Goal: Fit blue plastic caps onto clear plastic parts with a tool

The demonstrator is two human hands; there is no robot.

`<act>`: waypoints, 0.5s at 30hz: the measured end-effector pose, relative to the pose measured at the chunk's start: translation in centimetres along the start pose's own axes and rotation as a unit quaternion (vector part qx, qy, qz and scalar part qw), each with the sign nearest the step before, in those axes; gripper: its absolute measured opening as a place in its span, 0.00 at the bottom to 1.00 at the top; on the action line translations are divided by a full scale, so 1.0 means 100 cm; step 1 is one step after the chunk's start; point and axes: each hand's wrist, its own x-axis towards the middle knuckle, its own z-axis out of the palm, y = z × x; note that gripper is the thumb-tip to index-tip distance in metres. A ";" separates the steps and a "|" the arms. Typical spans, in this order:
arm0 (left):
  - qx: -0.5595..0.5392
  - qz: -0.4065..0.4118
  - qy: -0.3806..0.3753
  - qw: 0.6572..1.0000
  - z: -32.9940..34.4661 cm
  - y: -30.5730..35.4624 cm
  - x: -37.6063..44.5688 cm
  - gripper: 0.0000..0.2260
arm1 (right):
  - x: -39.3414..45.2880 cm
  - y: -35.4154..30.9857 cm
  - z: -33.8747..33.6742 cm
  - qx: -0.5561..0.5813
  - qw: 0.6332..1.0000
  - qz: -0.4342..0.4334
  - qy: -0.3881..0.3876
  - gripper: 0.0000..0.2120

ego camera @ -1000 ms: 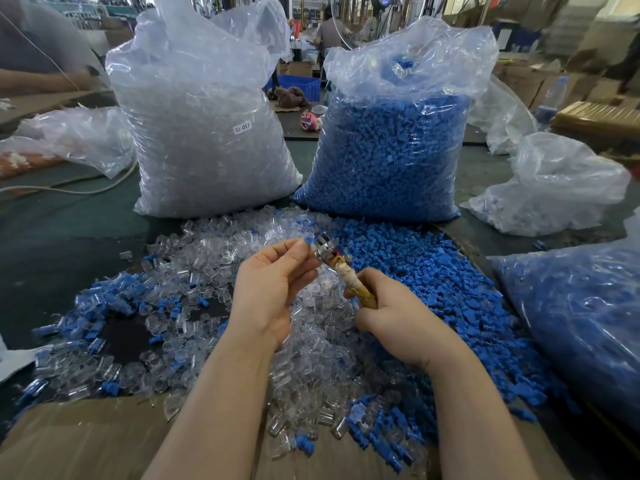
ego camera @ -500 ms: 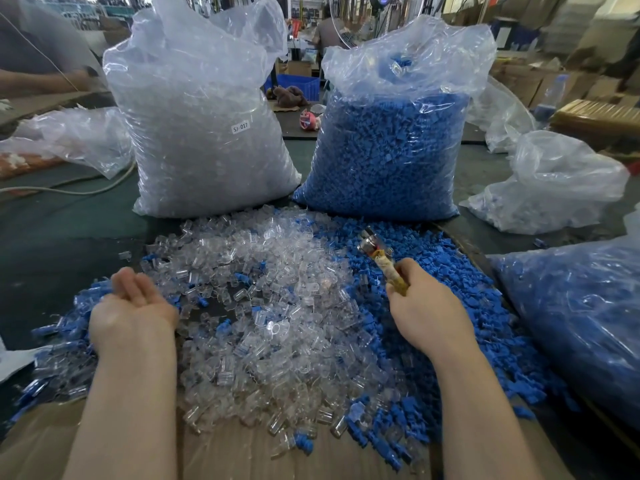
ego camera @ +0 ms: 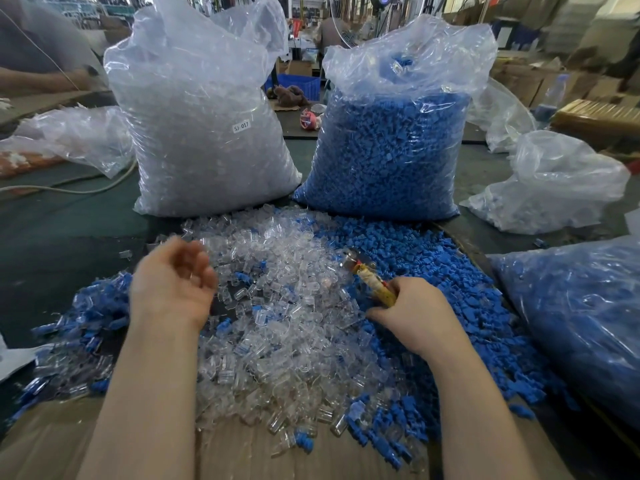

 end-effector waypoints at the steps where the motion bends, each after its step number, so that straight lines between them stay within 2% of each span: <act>1: 0.109 0.015 -0.036 0.993 0.005 -0.003 -0.004 0.05 | 0.000 0.000 0.002 -0.013 1.000 0.000 0.005 0.12; 2: 0.226 0.043 -0.069 0.971 0.011 -0.009 -0.008 0.04 | 0.001 0.000 0.003 -0.022 1.000 0.002 0.011 0.12; 4: 0.392 0.081 -0.134 0.907 0.021 -0.021 -0.016 0.04 | 0.002 -0.001 0.005 -0.032 0.999 0.004 0.019 0.11; 7: 0.540 0.101 -0.203 0.811 0.027 -0.040 -0.024 0.05 | 0.003 -0.002 0.006 -0.029 0.999 0.007 0.025 0.09; 11: 0.675 0.138 -0.196 0.698 0.034 -0.056 -0.031 0.12 | 0.002 -0.001 0.004 -0.021 0.999 0.029 0.036 0.10; 13: 0.705 0.163 -0.184 0.665 0.037 -0.057 -0.034 0.12 | 0.002 0.000 0.003 -0.020 0.999 0.031 0.035 0.11; 15: 0.712 0.171 -0.183 0.656 0.039 -0.057 -0.036 0.09 | 0.001 -0.001 0.002 0.008 0.999 0.024 0.037 0.11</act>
